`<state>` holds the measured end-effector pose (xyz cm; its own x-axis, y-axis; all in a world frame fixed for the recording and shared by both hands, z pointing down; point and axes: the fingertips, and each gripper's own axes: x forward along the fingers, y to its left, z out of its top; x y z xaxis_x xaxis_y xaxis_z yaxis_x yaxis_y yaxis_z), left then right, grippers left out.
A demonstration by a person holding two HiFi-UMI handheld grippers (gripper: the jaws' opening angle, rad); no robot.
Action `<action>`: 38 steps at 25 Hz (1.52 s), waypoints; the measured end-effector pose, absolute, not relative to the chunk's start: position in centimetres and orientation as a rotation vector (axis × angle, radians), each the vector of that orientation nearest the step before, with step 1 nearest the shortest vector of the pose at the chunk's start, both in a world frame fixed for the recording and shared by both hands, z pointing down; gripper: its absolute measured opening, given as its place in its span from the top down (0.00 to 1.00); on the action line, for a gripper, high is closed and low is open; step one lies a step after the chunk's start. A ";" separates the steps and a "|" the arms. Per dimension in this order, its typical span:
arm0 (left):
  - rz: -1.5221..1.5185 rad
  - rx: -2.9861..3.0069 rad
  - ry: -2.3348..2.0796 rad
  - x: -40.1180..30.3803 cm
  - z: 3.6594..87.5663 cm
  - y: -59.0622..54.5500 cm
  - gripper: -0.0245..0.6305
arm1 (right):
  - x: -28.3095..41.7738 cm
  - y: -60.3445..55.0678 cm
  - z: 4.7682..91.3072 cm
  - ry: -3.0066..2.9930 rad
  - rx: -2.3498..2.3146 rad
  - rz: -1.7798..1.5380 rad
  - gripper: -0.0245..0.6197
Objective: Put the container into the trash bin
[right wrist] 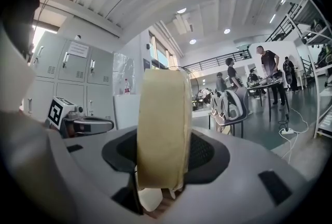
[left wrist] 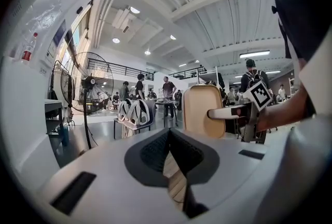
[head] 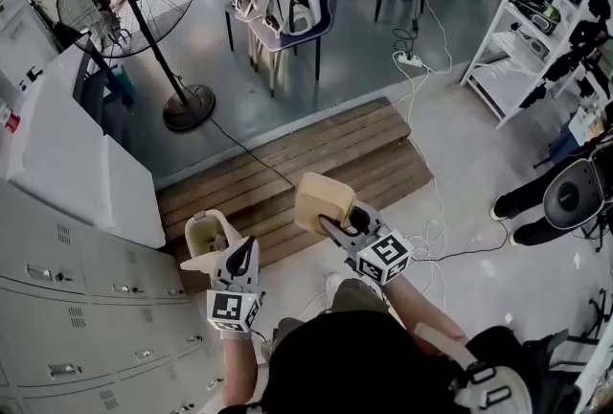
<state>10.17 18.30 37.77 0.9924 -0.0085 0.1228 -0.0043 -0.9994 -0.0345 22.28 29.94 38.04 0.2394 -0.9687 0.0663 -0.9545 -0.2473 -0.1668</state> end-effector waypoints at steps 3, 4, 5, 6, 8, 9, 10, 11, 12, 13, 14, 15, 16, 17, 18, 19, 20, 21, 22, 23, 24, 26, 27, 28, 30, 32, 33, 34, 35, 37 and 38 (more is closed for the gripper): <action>-0.193 -3.098 0.037 13.3 37.6 18.8 0.95 | 25.3 30.2 38.1 1.894 -2.376 -0.245 0.61; -0.188 -3.105 0.044 14.3 37.7 18.9 0.95 | 26.3 30.3 38.2 1.903 -2.371 -0.250 0.61; -0.187 -3.112 0.052 15.2 37.9 19.0 0.95 | 27.2 30.4 38.3 1.912 -2.365 -0.257 0.61; -0.190 -3.116 0.063 16.0 38.0 19.1 0.95 | 28.0 30.5 38.4 1.921 -2.356 -0.265 0.61; -0.198 -3.108 0.095 17.2 38.0 19.2 0.95 | 29.2 30.6 38.6 1.946 -2.335 -0.275 0.61; -0.202 -3.103 0.111 17.7 38.0 19.2 0.95 | 29.6 30.6 38.8 1.961 -2.328 -0.277 0.61; -0.204 -3.100 0.127 18.1 37.9 19.1 0.95 | 30.1 30.6 38.9 1.974 -2.322 -0.279 0.61; -0.205 -3.099 0.141 18.6 37.9 19.1 0.95 | 30.6 30.5 39.1 1.983 -2.314 -0.284 0.61; -0.208 -3.099 0.154 18.9 37.8 19.0 0.95 | 31.0 30.4 39.2 1.989 -2.303 -0.289 0.61; -0.211 -3.099 0.167 19.3 37.8 18.9 0.95 | 31.4 30.2 39.2 1.993 -2.290 -0.295 0.61; -0.215 -3.100 0.181 19.5 37.9 18.8 0.95 | 31.7 29.9 39.2 2.000 -2.277 -0.299 0.61; -0.219 -3.101 0.194 19.7 38.0 18.7 0.95 | 31.9 29.7 39.3 2.010 -2.266 -0.303 0.61; -0.223 -3.104 0.207 19.8 38.0 18.5 0.95 | 32.0 29.3 39.4 2.023 -2.257 -0.306 0.61; -0.226 -3.107 0.218 19.9 38.1 18.3 0.95 | 32.1 28.9 39.4 2.035 -2.248 -0.309 0.61; -0.231 -3.109 0.228 20.0 38.3 18.0 0.95 | 32.2 28.4 39.5 2.047 -2.241 -0.312 0.61; -0.237 -3.110 0.238 20.0 38.4 17.7 0.95 | 32.2 27.8 39.5 2.057 -2.232 -0.315 0.61; -0.243 -3.110 0.248 19.9 38.5 17.3 0.95 | 32.2 27.3 39.6 2.068 -2.224 -0.318 0.61; -0.248 -3.111 0.258 19.7 38.6 16.9 0.95 | 32.1 26.7 39.6 2.078 -2.215 -0.321 0.61; -0.251 -3.111 0.268 19.5 38.7 16.5 0.95 | 32.0 26.1 39.7 2.089 -2.208 -0.323 0.61; -0.252 -3.111 0.278 19.2 38.8 16.0 0.95 | 31.8 25.5 39.7 2.100 -2.201 -0.324 0.61; -0.253 -3.109 0.289 19.0 38.8 15.4 0.95 | 31.7 24.8 39.7 2.110 -2.194 -0.326 0.61; -0.260 -3.108 0.319 18.5 38.8 14.1 0.95 | 31.4 23.1 39.8 2.131 -2.177 -0.337 0.61; -0.263 -3.110 0.337 18.1 38.8 13.4 0.95 | 31.1 22.3 39.8 2.143 -2.165 -0.345 0.61; -0.264 -3.112 0.358 17.6 38.7 12.6 0.95 | 30.7 21.4 39.8 2.158 -2.152 -0.352 0.61; -0.259 -3.111 0.396 16.6 38.6 11.1 0.95 | 30.0 19.5 39.8 2.193 -2.128 -0.360 0.61; -0.268 -3.109 0.433 15.3 38.8 9.5 0.95 | 29.0 17.4 39.9 2.226 -2.108 -0.367 0.61; -0.279 -3.107 0.456 14.6 38.8 8.6 0.95 | 28.5 16.3 40.0 2.240 -2.099 -0.373 0.61; -0.283 -3.104 0.476 13.9 38.8 7.8 0.95 | 27.9 15.3 40.2 2.254 -2.090 -0.379 0.61; -0.275 -3.102 0.487 13.0 39.0 6.9 0.95 | 27.2 14.2 40.3 2.267 -2.082 -0.386 0.61; -0.259 -3.107 0.511 11.3 39.6 5.1 0.95 | 25.8 12.2 40.6 2.293 -2.065 -0.396 0.61; -0.255 -3.109 0.529 10.4 39.8 4.3 0.95 | 25.1 11.1 40.7 2.308 -2.054 -0.399 0.61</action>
<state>10.42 4.30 39.79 0.9311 -0.3268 0.1619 -0.3304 -0.9438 -0.0052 25.07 11.14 40.68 -0.1301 -0.9801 0.1497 -0.9735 0.0976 -0.2071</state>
